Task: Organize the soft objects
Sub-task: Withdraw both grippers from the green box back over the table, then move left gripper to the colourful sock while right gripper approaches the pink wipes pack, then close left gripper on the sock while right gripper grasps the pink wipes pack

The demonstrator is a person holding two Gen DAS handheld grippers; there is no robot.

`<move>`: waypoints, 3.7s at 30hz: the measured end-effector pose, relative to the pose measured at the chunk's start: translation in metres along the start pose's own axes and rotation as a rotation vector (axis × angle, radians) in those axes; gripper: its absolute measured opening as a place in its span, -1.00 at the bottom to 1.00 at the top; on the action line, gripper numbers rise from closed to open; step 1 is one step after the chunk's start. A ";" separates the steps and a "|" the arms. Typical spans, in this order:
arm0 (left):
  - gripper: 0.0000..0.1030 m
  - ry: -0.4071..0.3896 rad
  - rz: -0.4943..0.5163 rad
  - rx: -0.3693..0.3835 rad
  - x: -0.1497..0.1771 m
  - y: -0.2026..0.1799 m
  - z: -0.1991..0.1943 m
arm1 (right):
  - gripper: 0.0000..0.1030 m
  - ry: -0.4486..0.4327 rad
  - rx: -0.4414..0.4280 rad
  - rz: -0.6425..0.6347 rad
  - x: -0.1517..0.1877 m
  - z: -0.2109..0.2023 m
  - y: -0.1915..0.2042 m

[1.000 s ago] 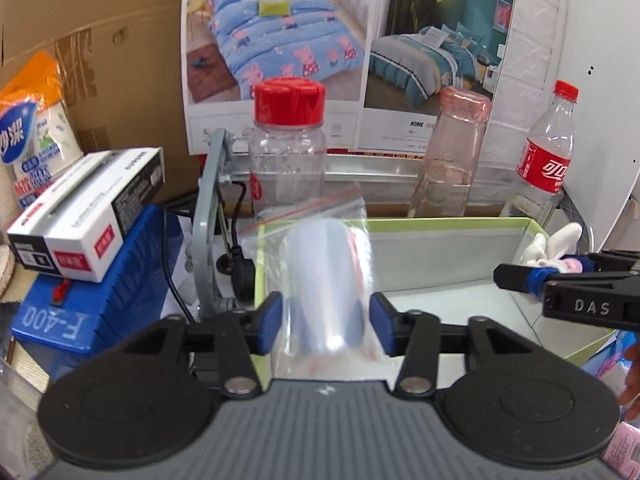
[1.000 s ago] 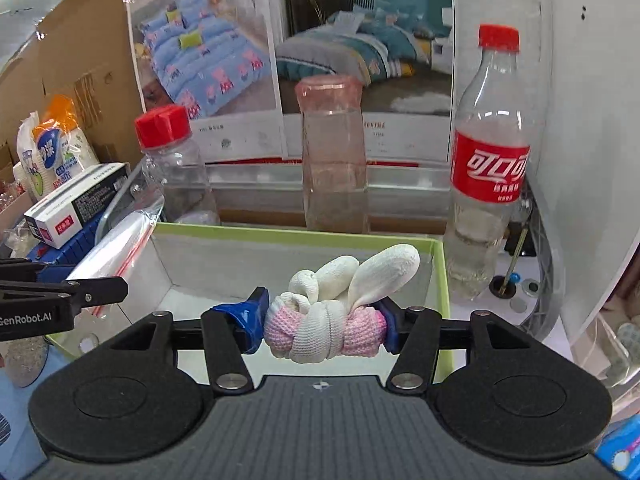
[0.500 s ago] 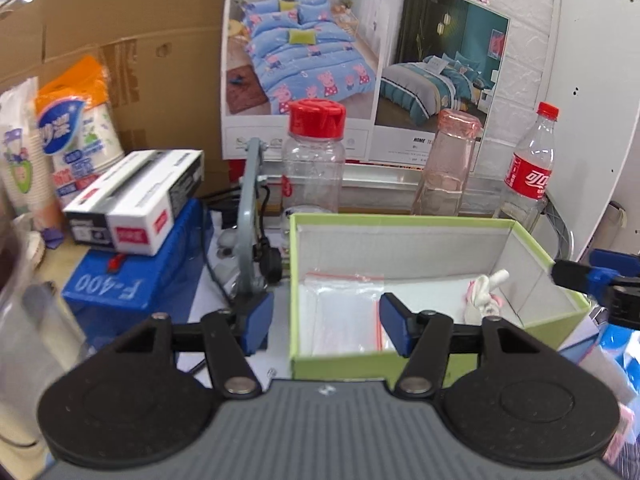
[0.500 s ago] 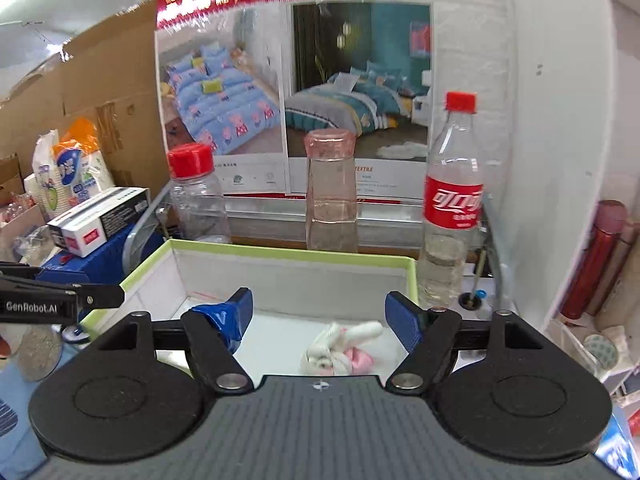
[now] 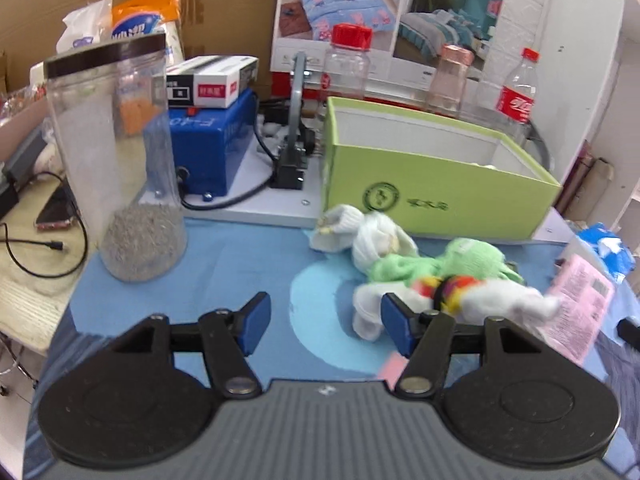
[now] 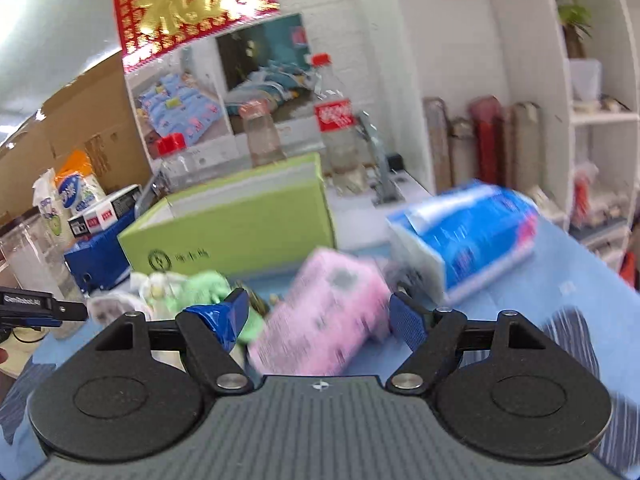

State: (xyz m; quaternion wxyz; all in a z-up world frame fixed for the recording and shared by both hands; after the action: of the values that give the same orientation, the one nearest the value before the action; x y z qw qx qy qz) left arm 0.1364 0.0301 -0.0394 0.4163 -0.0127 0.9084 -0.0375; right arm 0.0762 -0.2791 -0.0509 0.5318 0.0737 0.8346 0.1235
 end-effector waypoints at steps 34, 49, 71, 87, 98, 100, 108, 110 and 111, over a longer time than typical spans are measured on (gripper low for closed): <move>0.31 0.052 -0.063 -0.191 0.027 0.090 -0.002 | 0.27 0.006 -0.004 -0.007 0.001 -0.003 0.009; 0.32 0.122 0.049 0.073 0.003 -0.022 0.059 | 0.28 0.051 0.072 -0.068 0.005 -0.014 0.001; 0.37 0.099 -0.056 -0.023 0.016 0.045 0.058 | 0.31 0.181 0.143 0.020 0.022 0.056 -0.004; 0.40 0.067 0.025 -0.022 0.020 0.033 0.021 | 0.34 0.189 0.174 -0.177 0.008 0.028 -0.017; 0.41 0.150 0.045 -0.033 0.036 0.026 0.055 | 0.41 0.227 0.165 -0.156 0.032 0.048 -0.021; 0.41 0.146 0.042 -0.039 0.034 0.026 0.057 | 0.45 0.218 0.168 -0.158 0.032 0.050 -0.022; 0.33 0.117 0.080 -0.040 0.037 0.023 0.057 | 0.40 0.221 0.155 -0.171 0.032 0.047 -0.021; 0.03 0.110 0.077 -0.024 0.037 0.023 0.054 | 0.19 0.204 0.117 -0.200 0.035 0.042 -0.017; -0.23 0.113 0.063 0.003 0.037 0.023 0.052 | 0.04 0.195 0.108 -0.204 0.036 0.038 -0.017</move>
State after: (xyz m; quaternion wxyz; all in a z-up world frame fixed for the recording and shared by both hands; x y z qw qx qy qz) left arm 0.1520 0.0476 -0.1028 0.3655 0.0187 0.9303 -0.0261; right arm 0.0957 -0.2811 -0.1024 0.4531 0.0046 0.8909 0.0302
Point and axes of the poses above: each gripper's, at about its wrist camera, not at the fingertips, and z roughly the way its jaws point, y to its left, x to its underside, the point moved 7 cm from there along z, roughly the way its jaws point, and after that the axes turned 6 degrees about -x, right-handed, at the moved point
